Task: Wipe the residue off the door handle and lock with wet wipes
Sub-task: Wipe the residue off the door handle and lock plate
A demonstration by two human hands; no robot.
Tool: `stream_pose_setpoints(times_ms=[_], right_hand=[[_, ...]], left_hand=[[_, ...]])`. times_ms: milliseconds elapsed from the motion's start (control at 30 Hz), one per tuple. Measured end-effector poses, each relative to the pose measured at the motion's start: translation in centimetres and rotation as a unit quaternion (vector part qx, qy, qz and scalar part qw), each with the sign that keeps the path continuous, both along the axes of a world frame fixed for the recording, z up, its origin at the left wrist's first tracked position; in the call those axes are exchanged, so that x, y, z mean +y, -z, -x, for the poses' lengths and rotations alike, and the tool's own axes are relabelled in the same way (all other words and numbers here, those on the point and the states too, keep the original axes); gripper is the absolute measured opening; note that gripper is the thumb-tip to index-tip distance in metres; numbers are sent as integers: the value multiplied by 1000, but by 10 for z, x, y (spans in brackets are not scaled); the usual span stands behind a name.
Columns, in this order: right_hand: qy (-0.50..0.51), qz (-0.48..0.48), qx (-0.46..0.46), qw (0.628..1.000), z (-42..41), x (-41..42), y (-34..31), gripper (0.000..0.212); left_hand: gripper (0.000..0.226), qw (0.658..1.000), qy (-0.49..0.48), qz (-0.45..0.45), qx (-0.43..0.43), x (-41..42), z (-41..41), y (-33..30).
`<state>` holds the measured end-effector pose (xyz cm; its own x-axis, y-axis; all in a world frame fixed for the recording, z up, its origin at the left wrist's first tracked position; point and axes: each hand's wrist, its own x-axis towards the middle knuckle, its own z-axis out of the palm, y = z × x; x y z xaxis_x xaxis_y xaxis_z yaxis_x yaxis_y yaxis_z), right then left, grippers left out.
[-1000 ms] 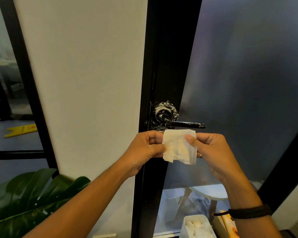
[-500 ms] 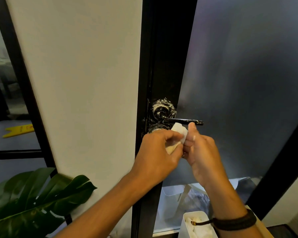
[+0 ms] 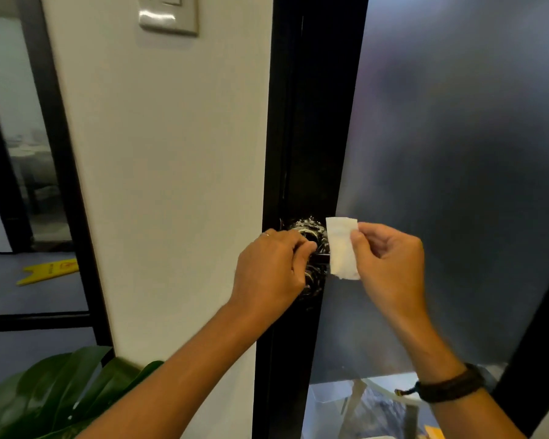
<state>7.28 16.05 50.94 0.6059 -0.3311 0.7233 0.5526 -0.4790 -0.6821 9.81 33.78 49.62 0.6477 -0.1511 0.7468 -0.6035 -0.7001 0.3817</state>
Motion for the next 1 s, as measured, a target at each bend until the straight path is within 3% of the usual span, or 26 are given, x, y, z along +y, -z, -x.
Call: stream_pose_setpoints(times_ms=[100, 200, 300, 400, 600, 733, 933, 1000], right_hand=[[106, 149, -96, 978, -34, -2, -23, 14], [149, 383, -156, 898, -72, -1, -29, 17], [97, 550, -129, 819, -95, -1, -21, 14], [46, 579, -105, 807, -100, -6, -22, 16], [-16, 565, -43, 824, -103, -15, -21, 13], [2, 524, -109, 844, -98, -18, -26, 6], [4, 571, -124, 811, -109, -12, -26, 21], [-8, 610, -122, 783, -110, -8, -26, 25]], left_hand=[[31, 997, -41, -35, -58, 8, -22, -22], [28, 989, -69, -59, -119, 16, -46, -41], [24, 970, -56, -111, -209, 24, -66, -50], [22, 947, -50, -151, -278, 28, -82, -52], [15, 921, -50, -188, -337, 32, -103, -41], [21, 917, -43, -183, -351, 32, -106, -37], [42, 913, -60, -191, -355, 33, -106, -35], [42, 913, -64, -199, -349, 34, -105, -37]])
